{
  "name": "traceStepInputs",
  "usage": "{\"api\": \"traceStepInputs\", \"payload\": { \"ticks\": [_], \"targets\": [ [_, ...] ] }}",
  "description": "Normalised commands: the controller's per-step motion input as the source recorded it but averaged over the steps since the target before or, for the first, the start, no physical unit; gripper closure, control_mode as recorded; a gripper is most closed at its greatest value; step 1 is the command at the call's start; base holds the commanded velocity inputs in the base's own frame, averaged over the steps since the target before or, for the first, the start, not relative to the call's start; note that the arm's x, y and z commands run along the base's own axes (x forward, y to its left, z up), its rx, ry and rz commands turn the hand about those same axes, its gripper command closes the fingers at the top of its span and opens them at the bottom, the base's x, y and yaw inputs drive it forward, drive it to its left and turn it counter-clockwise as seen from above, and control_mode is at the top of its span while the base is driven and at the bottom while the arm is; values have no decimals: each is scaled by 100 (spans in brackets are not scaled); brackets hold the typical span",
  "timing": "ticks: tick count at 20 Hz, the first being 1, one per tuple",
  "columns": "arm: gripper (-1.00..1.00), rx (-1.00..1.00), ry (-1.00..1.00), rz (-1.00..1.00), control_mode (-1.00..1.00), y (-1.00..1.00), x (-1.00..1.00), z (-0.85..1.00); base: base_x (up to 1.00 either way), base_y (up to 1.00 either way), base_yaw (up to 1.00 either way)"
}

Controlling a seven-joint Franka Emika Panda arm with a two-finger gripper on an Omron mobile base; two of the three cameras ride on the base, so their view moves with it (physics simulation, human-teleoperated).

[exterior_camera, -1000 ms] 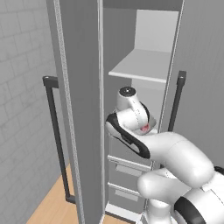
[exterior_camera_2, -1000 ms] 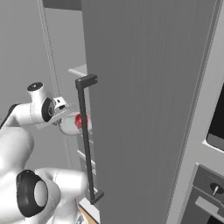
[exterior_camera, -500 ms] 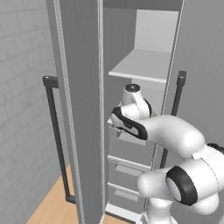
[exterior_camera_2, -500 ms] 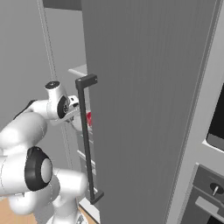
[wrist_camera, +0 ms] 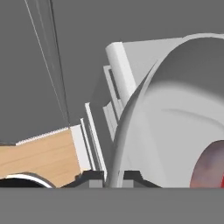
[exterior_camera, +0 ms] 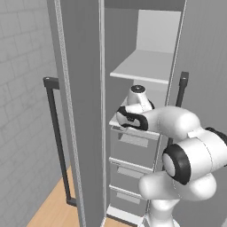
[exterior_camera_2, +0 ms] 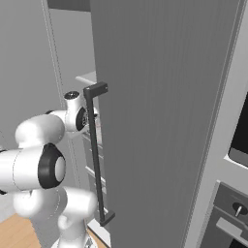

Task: Take the meat container that has the steak and place it on the second highest rack of the freezer. Then take the vegetable container that has the carrot and garlic and place it on the highest rack of the freezer.

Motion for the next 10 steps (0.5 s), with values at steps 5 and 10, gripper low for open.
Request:
{"api": "traceStepInputs", "payload": {
  "ticks": [5, 10],
  "targets": [
    [100, -3, 0, 4, -100, -4, 34, -32, 0, 0, 0],
    [100, -1, 0, 6, -100, -17, 33, -33, 0, 0, 0]
  ]
}}
